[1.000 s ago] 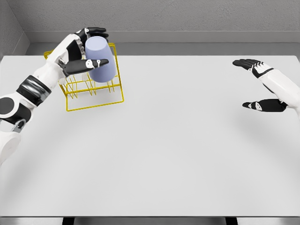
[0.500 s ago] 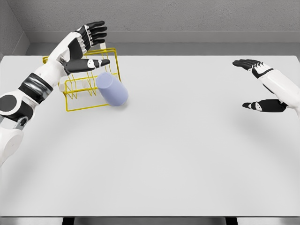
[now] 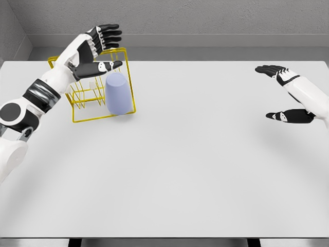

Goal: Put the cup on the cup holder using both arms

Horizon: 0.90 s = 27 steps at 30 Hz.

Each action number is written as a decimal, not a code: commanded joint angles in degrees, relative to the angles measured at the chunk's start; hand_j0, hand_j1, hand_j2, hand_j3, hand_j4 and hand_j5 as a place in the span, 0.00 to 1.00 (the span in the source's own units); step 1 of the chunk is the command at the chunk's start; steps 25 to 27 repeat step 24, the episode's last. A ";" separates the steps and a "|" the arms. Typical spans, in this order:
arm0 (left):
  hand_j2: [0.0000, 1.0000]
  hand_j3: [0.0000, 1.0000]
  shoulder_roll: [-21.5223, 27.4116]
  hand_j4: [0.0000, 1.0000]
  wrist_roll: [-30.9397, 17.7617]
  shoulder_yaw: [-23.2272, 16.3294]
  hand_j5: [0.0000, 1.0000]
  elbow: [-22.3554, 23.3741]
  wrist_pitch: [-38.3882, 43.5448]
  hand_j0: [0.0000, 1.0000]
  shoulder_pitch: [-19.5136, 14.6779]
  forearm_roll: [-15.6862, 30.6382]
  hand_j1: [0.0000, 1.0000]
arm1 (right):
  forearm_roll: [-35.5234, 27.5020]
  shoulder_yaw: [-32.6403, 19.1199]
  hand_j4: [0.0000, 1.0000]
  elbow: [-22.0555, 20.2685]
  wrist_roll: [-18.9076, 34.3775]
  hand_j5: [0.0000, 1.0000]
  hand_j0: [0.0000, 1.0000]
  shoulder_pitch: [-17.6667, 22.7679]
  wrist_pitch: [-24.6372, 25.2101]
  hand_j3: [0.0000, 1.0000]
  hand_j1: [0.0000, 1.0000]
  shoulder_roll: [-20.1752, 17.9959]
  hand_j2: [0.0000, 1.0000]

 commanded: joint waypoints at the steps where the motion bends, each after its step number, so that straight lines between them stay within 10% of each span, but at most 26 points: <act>1: 0.80 0.80 0.27 0.80 -0.04 0.10 0.80 -0.96 -0.26 0.80 0.09 0.26 0.80 | -0.45 -0.01 1.00 -0.03 -0.03 1.00 1.00 0.00 0.16 1.00 1.00 -0.04 1.00; 27: 0.95 0.95 17.06 0.95 0.05 13.55 0.95 -10.01 -11.33 0.95 17.40 7.21 0.95 | -0.45 -0.45 1.00 0.15 -0.03 1.00 1.00 0.44 0.16 1.00 1.00 -0.04 1.00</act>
